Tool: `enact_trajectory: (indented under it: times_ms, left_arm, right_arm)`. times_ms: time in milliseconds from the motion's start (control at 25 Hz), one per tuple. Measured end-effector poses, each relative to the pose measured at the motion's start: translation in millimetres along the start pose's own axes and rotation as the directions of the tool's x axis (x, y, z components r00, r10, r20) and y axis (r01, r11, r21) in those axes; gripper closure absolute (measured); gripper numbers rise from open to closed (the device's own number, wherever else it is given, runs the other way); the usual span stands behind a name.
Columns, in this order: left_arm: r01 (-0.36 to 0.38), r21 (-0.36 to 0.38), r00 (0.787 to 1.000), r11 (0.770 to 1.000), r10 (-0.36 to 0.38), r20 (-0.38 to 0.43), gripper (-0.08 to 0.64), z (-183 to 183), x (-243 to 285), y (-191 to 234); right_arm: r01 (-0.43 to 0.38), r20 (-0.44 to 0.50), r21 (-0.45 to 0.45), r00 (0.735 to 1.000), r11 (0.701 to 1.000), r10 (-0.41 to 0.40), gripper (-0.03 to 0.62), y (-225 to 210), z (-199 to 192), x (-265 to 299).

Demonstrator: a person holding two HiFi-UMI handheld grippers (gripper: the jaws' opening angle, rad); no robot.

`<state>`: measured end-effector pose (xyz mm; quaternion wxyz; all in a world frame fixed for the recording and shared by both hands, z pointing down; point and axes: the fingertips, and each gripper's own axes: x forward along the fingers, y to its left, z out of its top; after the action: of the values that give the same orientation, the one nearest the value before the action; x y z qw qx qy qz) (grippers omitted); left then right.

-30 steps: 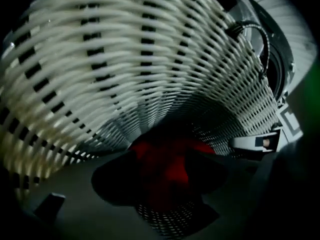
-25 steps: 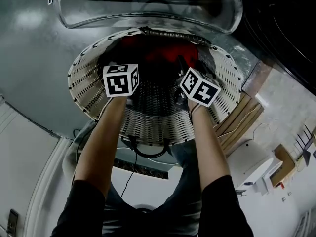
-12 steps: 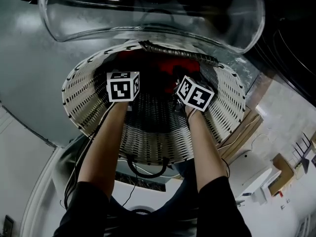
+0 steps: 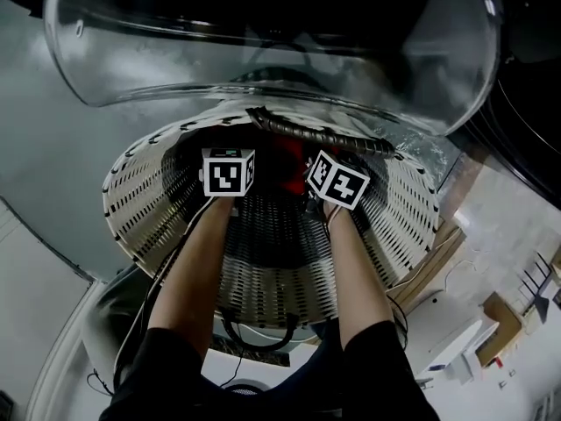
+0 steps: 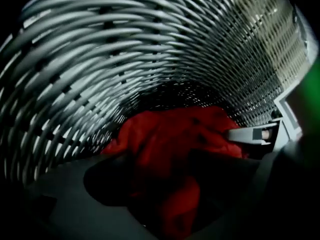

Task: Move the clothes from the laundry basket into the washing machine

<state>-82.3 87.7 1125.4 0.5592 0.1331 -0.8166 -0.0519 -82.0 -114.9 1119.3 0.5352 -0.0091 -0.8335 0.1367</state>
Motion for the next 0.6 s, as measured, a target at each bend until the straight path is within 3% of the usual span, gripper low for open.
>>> enact_trajectory:
  times_ms: [160,440,520,600]
  left_arm:
    - [0.014,-0.016,1.000,1.000,-0.014,-0.018,0.188,-5,10,0]
    - [0.073,-0.047,0.997,0.996,-0.074,-0.034,0.265,-11,30,-4]
    - [0.090,-0.048,0.995,0.995,-0.092,-0.040,0.331,-10,31,-6]
    - [0.092,-0.053,0.994,0.994,-0.094,-0.048,0.426,-11,28,-6]
  right_arm:
    - [-0.015,0.010,0.002,1.000,1.000,0.015,0.189,1,-2,10]
    - [0.012,0.007,-0.036,1.000,0.999,-0.012,0.216,3,-6,32]
    - [0.014,-0.002,-0.047,1.000,0.999,-0.014,0.280,3,-5,33]
    - [0.011,-0.018,-0.057,1.000,0.998,-0.012,0.386,1,-7,30]
